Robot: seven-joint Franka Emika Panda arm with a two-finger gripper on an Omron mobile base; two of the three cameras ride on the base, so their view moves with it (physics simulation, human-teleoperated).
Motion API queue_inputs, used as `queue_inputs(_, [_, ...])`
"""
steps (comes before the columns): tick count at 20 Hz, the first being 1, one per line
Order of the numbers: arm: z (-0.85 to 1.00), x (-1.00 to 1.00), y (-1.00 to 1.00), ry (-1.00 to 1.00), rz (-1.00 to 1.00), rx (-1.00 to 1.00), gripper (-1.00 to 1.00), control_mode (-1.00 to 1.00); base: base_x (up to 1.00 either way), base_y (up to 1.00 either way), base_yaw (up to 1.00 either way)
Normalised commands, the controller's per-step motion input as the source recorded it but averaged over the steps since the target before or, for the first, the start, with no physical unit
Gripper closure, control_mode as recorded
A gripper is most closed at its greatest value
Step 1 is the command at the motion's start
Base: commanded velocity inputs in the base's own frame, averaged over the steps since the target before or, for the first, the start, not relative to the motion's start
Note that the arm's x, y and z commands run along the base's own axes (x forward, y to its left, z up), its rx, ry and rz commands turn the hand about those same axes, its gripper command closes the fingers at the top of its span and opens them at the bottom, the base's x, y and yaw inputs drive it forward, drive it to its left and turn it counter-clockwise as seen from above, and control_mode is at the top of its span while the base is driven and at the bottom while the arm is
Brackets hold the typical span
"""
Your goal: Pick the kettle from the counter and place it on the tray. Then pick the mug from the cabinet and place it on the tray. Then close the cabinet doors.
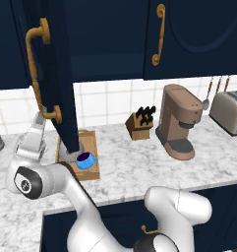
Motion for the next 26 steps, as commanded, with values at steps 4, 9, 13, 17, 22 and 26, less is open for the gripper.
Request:
queue_inputs(4, [0.07,0.0,-0.93,0.07,0.08,0.15,1.0,-1.0,0.0,0.0,0.0])
queue_inputs(9, [0.37,0.02,-0.85,0.22,0.04,0.11,1.0,-1.0,0.0,0.0,0.0])
queue_inputs(13, [0.61,0.23,-0.6,0.38,0.0,0.04,1.0,-1.0,0.0,0.0,0.0])
queue_inputs(17, [0.46,0.42,-0.61,0.44,0.0,0.01,1.0,-1.0,0.0,0.0,0.0])
queue_inputs(22, [0.23,0.62,-0.76,0.46,0.08,0.04,1.0,-1.0,0.0,0.0,0.0])
queue_inputs(26, [0.04,0.94,-0.78,0.48,0.11,0.03,1.0,-1.0,0.0,0.0,0.0])
